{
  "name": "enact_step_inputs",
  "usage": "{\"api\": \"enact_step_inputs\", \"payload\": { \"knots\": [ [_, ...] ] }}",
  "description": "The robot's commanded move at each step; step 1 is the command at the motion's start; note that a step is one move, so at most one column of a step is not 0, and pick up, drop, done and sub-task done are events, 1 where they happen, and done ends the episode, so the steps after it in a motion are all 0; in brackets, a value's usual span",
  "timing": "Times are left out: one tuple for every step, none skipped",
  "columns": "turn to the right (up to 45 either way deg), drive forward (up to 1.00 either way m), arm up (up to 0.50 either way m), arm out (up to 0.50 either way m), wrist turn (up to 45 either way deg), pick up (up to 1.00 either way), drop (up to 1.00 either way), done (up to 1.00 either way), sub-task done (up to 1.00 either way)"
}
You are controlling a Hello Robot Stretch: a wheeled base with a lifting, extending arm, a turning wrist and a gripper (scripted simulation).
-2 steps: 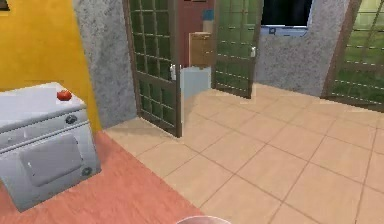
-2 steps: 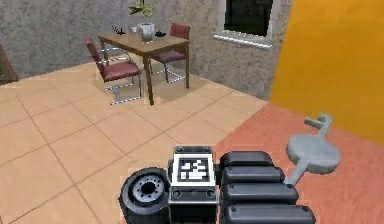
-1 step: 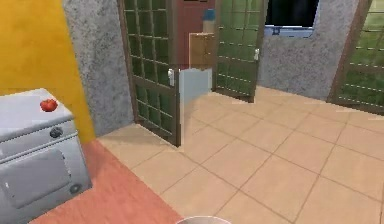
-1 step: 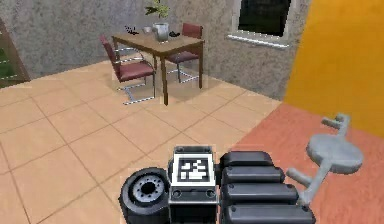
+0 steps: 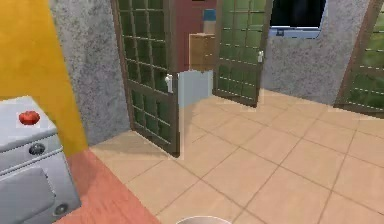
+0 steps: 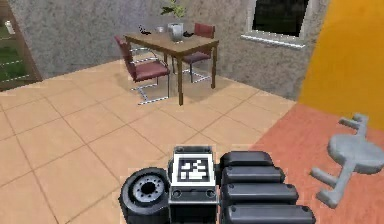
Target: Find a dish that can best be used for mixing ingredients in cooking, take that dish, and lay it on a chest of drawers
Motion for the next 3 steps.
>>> {"api": "enact_step_inputs", "payload": {
  "knots": [
    [12.0, 0.00, 0.00, 0.00, 0.0, 0.00, 0.00, 0.00, 0.00],
    [0.0, 1.00, 0.00, 0.00, 0.0, 0.00, 0.00, 0.00, 0.00],
    [3.0, 0.00, 0.00, 0.00, 0.0, 0.00, 0.00, 0.00, 0.00]
  ]
}}
